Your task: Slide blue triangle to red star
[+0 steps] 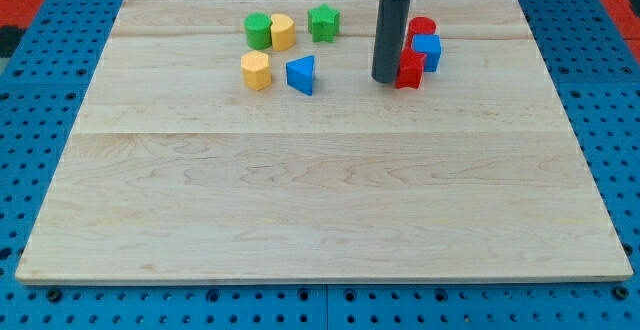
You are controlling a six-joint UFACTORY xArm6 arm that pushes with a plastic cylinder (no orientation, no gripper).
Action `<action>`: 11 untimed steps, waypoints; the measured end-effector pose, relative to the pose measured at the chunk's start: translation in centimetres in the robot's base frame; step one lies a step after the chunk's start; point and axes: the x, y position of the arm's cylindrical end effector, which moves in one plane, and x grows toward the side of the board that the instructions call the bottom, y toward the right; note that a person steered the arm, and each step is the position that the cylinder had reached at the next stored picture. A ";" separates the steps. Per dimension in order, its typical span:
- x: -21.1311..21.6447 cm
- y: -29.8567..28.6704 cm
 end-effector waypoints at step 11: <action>-1.3 -2.9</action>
